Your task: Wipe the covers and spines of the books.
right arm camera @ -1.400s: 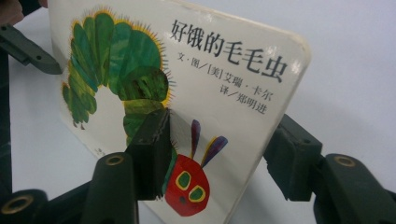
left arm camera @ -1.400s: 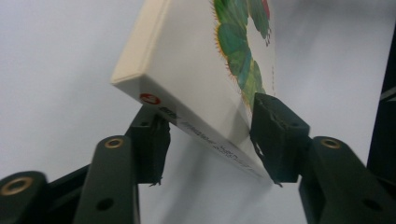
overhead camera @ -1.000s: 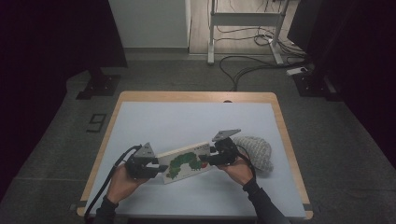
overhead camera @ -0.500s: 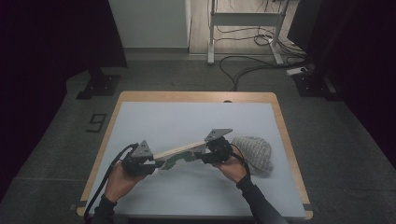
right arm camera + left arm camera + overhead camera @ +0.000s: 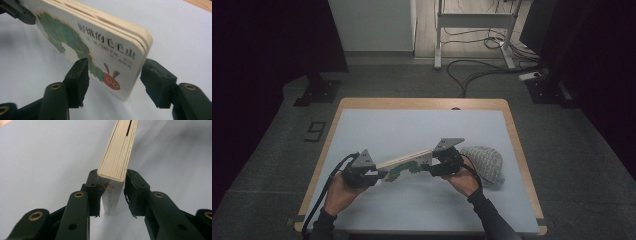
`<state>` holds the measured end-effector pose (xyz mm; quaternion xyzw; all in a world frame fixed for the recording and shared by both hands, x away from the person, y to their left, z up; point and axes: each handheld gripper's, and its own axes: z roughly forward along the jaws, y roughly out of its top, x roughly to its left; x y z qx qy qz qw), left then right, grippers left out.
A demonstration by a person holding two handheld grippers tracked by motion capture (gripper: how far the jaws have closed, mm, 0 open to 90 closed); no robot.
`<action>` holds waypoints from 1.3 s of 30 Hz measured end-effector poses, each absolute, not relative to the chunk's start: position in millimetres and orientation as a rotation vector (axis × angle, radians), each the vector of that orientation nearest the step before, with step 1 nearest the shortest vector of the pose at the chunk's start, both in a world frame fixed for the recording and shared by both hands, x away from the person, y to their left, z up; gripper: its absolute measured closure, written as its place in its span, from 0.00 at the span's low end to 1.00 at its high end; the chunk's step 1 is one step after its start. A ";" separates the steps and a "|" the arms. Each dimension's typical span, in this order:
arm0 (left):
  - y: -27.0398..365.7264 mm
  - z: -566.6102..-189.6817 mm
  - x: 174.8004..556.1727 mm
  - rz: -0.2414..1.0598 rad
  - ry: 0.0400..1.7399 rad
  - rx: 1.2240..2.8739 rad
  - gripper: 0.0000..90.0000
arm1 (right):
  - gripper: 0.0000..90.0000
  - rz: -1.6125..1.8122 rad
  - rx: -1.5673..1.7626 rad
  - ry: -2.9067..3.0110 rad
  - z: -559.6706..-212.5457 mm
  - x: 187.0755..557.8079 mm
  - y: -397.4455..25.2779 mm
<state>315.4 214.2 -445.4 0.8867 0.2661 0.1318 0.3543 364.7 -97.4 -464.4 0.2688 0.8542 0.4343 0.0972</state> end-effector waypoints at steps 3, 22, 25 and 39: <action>215.2 -445.8 316.6 0.339 0.686 2.288 0.73 | 0.39 1.284 0.799 2.516 -462.1 363.6 -102.9; 219.0 -447.1 320.7 0.304 0.685 2.267 0.73 | 0.19 1.213 0.886 2.447 -444.4 361.1 -156.4; 219.1 -447.2 320.7 0.304 0.684 2.266 0.73 | 0.17 1.192 0.912 2.433 -442.0 361.1 -167.8; 219.6 -447.8 321.0 0.300 0.682 2.261 0.73 | 0.16 1.055 1.044 2.354 -449.7 358.9 -220.1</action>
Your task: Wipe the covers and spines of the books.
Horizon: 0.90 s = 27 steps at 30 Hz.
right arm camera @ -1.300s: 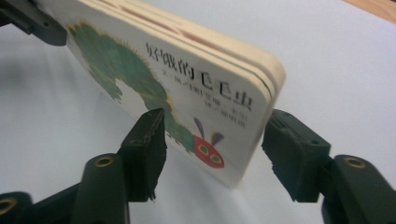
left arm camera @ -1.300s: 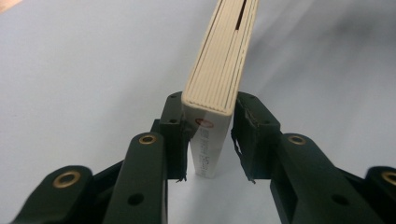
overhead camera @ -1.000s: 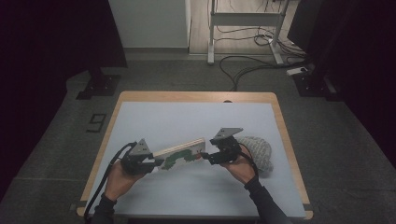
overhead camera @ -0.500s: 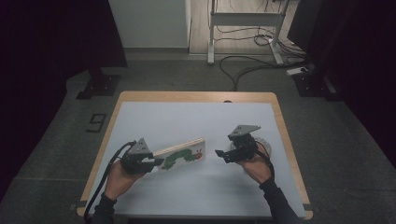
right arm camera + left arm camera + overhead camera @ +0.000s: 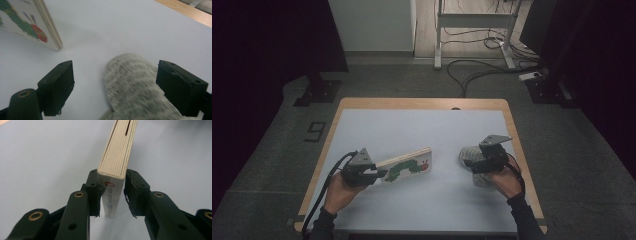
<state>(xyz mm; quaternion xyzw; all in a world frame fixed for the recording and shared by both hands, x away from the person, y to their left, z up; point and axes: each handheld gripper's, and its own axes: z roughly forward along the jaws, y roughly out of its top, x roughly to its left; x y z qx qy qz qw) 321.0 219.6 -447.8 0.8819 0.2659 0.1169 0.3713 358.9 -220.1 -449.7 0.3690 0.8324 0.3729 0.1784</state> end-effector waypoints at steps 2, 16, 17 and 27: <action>219.7 -447.7 321.1 0.299 0.681 2.262 0.73 | 0.16 1.033 1.072 2.339 -452.0 358.7 -226.2; 219.6 -448.0 320.9 0.298 0.680 2.260 0.73 | 0.12 0.860 1.235 2.355 -490.6 368.9 -252.7; 219.5 -448.0 320.8 0.299 0.681 2.260 0.73 | 0.13 0.851 1.238 2.348 -493.1 369.4 -254.3; 219.6 -448.4 320.3 0.297 0.680 2.258 0.73 | 0.41 0.794 1.315 2.280 -505.7 370.9 -264.1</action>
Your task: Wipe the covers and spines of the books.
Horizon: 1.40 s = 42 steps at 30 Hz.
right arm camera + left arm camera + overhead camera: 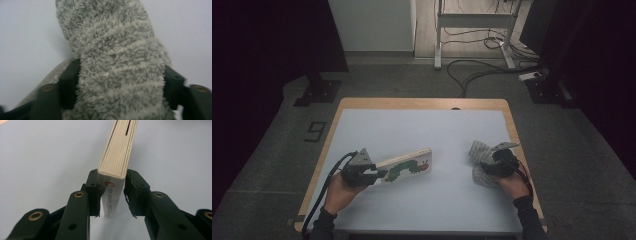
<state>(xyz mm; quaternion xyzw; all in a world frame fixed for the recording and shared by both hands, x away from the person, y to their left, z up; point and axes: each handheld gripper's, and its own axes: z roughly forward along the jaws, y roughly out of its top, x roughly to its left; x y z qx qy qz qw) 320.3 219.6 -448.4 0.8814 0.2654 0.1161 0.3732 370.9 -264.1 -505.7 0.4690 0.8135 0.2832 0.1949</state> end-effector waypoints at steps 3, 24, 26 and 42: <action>219.8 -448.6 320.3 0.297 0.679 2.257 0.73 | 0.53 0.768 1.333 2.267 -505.2 369.0 -263.0; 221.2 -448.9 322.7 0.277 0.686 2.249 0.74 | 0.64 1.010 1.300 2.248 -468.4 337.7 -273.8; 221.3 -449.0 323.0 0.272 0.688 2.246 0.74 | 0.64 1.034 1.293 2.251 -466.1 334.9 -273.5; 222.1 -448.9 324.0 0.269 0.690 2.250 0.74 | 0.64 1.192 1.133 2.330 -445.0 315.9 -248.3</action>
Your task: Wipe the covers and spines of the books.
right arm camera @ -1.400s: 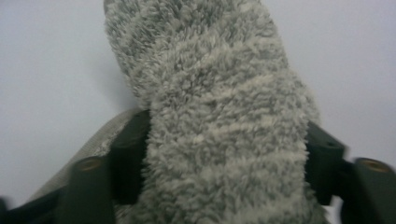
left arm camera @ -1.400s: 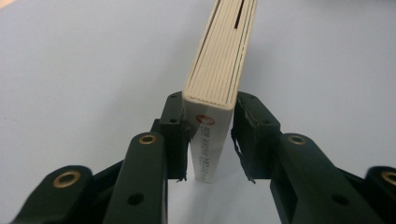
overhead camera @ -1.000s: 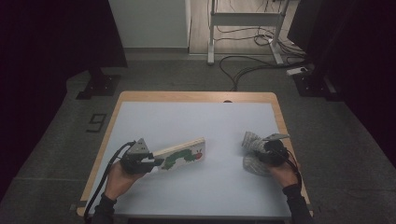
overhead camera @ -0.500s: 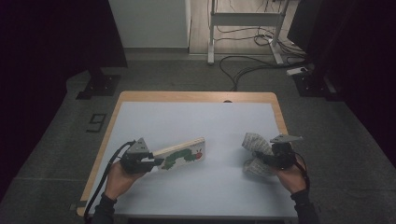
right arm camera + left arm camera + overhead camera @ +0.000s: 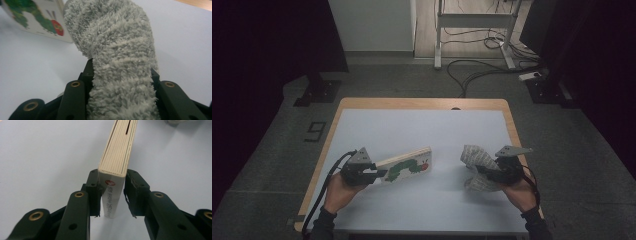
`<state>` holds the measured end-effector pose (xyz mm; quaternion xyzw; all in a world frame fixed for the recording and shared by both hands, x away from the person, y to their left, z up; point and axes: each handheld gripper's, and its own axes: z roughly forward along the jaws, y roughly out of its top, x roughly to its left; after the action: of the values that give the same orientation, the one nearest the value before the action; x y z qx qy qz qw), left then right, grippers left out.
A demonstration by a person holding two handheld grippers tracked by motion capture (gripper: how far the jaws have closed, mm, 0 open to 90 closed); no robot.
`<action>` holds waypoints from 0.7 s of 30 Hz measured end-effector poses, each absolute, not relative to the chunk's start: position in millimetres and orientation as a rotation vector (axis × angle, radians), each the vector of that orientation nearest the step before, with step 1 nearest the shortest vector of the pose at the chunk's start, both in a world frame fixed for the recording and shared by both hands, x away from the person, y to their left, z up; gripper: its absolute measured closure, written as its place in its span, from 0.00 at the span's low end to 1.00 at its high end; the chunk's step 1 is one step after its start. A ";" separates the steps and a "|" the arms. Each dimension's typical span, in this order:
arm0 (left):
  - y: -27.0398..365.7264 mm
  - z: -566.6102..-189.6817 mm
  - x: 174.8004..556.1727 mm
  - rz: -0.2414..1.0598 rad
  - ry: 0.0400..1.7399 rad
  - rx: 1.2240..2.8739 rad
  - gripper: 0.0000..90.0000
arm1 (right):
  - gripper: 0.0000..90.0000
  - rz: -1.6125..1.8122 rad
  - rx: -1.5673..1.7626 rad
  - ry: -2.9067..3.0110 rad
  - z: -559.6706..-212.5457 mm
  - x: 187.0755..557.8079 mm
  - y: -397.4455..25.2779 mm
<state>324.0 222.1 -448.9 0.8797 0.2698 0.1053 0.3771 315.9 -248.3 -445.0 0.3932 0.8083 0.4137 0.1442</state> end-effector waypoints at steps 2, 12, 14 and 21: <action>222.1 -448.9 324.0 0.269 0.690 2.250 0.74 | 0.64 1.206 1.111 2.346 -443.7 313.3 -242.4; 222.0 -449.1 324.2 0.266 0.691 2.254 0.74 | 0.63 1.238 0.988 2.418 -440.0 304.0 -213.9; 222.1 -449.2 324.3 0.265 0.691 2.254 0.74 | 0.63 1.247 0.970 2.432 -440.4 303.3 -208.6; 222.1 -449.2 324.6 0.265 0.691 2.254 0.74 | 0.63 1.262 0.900 2.482 -442.8 304.7 -186.5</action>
<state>324.6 222.1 -449.2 0.8807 0.2698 0.1037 0.3753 304.7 -186.5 -442.8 0.3057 0.8433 0.4287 0.1075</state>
